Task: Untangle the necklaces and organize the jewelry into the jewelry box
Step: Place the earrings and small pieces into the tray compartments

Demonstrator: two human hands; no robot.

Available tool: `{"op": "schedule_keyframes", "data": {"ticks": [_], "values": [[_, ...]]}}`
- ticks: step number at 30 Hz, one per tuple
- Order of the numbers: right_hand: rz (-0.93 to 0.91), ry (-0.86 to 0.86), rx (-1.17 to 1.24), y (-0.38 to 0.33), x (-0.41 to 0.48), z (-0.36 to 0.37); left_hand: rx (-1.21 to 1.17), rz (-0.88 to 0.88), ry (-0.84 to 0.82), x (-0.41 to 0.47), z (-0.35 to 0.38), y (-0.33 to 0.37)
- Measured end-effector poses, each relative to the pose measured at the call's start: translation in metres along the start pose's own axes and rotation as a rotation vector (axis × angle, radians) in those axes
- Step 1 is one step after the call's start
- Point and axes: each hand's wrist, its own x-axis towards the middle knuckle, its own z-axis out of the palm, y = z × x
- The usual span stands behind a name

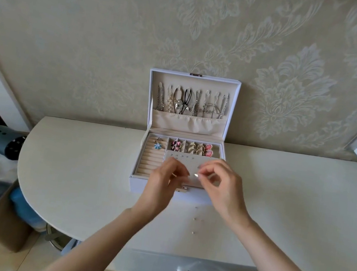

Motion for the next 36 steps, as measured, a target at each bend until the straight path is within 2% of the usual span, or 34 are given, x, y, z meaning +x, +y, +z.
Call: {"op": "schedule_keyframes", "data": {"ticks": [6,13,17,24,30,36], "values": [[0.298,-0.053,0.09,0.015,0.042,0.012,-0.129,-0.28,-0.018,0.051,-0.005,-0.002],[0.508,-0.069,0.382,0.029,0.057,0.019,-0.19,-0.376,-0.079,0.061,-0.008,-0.027],[0.5,-0.103,0.411,0.03,0.056,0.019,-0.324,-0.401,-0.093,0.06,-0.01,-0.032],[0.479,-0.121,0.397,0.027,0.055,0.019,-0.4,-0.392,-0.063,0.06,-0.009,-0.031],[0.49,-0.082,0.419,0.027,0.054,0.018,-0.342,-0.377,0.064,0.062,-0.009,-0.031],[0.482,-0.104,0.432,0.028,0.053,0.018,-0.313,-0.341,0.05,0.061,-0.008,-0.034]]}}
